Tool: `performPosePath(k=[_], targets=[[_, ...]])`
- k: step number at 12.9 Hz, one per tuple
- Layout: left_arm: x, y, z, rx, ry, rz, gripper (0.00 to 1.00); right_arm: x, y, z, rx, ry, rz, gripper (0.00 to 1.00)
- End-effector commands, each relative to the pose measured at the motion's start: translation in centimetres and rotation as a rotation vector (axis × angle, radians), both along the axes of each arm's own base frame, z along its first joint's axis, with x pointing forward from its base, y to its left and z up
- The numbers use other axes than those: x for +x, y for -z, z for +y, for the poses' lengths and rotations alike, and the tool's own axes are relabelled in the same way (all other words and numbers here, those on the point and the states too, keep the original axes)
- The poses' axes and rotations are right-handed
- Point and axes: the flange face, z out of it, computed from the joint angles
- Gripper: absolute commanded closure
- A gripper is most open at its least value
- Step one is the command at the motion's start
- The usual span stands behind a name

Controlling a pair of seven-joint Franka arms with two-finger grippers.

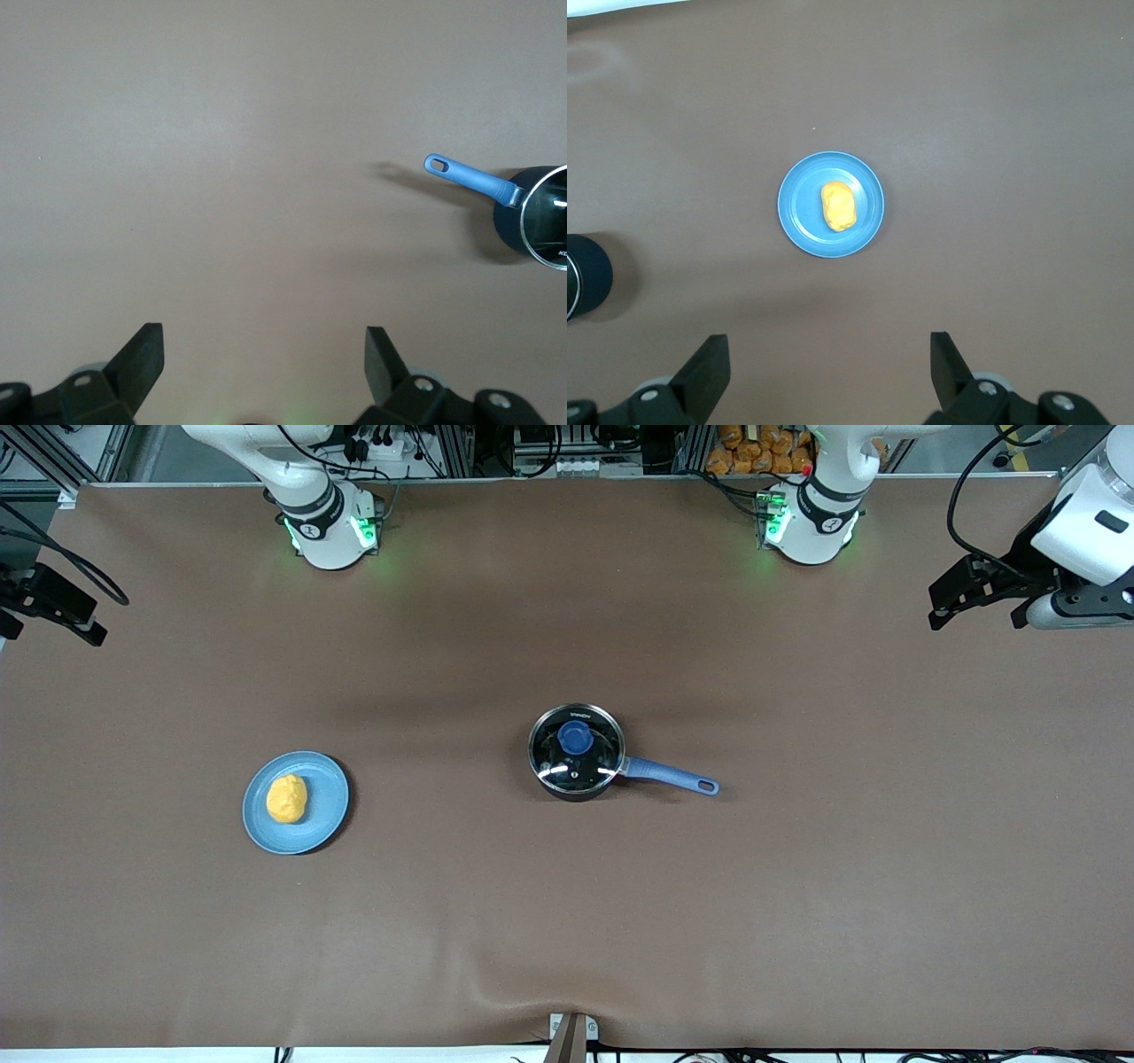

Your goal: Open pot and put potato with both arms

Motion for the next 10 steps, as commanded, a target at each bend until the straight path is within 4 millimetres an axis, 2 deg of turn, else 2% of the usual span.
performPosePath(k=[1, 5, 7, 10], targets=[[-0.5, -0.8, 0.2, -0.023, 0.005, -0.008, 0.00, -0.3, -0.5, -0.1, 0.005, 0.015, -0.003, 0.00], [1.2, -0.2, 0.4, -0.019, 0.003, 0.001, 0.00, -0.2, -0.3, -0.2, 0.005, 0.018, -0.002, 0.00], [1.4, -0.8, 0.5, -0.020, 0.003, -0.015, 0.00, -0.1, -0.1, -0.1, 0.004, 0.013, 0.003, 0.00], [1.4, -0.8, 0.5, -0.018, 0.003, -0.015, 0.00, 0.4, 0.6, 0.1, 0.005, -0.002, 0.016, 0.00]])
